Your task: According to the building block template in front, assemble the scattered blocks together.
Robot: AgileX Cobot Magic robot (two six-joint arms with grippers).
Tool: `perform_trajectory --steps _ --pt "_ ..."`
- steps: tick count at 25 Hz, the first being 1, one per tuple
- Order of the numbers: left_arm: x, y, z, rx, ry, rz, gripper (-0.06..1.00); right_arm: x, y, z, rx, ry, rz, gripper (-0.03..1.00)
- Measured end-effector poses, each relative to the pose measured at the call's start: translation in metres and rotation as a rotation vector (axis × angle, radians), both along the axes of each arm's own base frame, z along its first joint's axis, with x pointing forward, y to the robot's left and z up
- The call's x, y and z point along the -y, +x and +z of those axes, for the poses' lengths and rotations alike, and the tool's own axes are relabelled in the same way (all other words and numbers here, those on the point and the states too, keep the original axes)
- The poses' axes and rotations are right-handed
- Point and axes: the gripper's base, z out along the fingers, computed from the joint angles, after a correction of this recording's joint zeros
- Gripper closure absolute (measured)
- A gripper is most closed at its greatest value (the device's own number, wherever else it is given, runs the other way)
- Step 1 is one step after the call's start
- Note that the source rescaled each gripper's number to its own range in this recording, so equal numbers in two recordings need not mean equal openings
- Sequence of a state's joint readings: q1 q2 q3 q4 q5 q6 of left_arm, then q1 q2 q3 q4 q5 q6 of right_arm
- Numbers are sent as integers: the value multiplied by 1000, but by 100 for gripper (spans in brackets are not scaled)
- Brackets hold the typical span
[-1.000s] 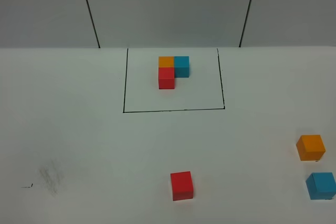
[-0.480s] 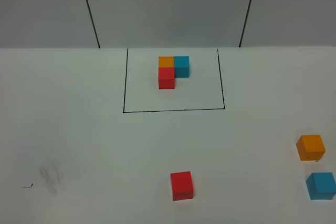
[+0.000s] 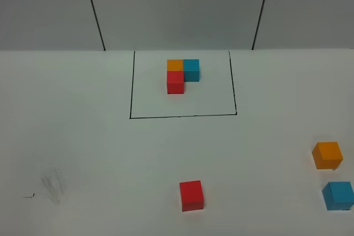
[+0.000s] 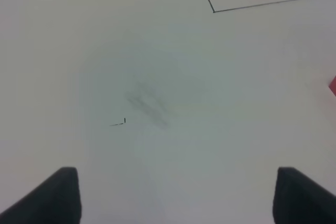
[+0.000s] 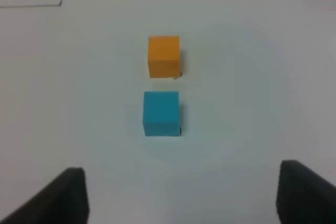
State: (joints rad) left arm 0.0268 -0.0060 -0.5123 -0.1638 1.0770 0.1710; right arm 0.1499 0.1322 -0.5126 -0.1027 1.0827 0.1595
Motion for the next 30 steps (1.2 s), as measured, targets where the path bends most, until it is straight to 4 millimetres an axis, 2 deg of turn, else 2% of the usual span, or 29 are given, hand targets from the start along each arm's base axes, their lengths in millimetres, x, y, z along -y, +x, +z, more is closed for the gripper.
perform_trajectory --steps 12,21,30 --pt "0 0 0 0 0 0 -5 -8 56 29 -217 -37 1 45" --pt "0 0 0 -1 0 0 -5 -14 98 31 -390 -81 19 45" --pt "0 0 0 -1 0 0 -5 -21 140 50 -424 -105 39 45"
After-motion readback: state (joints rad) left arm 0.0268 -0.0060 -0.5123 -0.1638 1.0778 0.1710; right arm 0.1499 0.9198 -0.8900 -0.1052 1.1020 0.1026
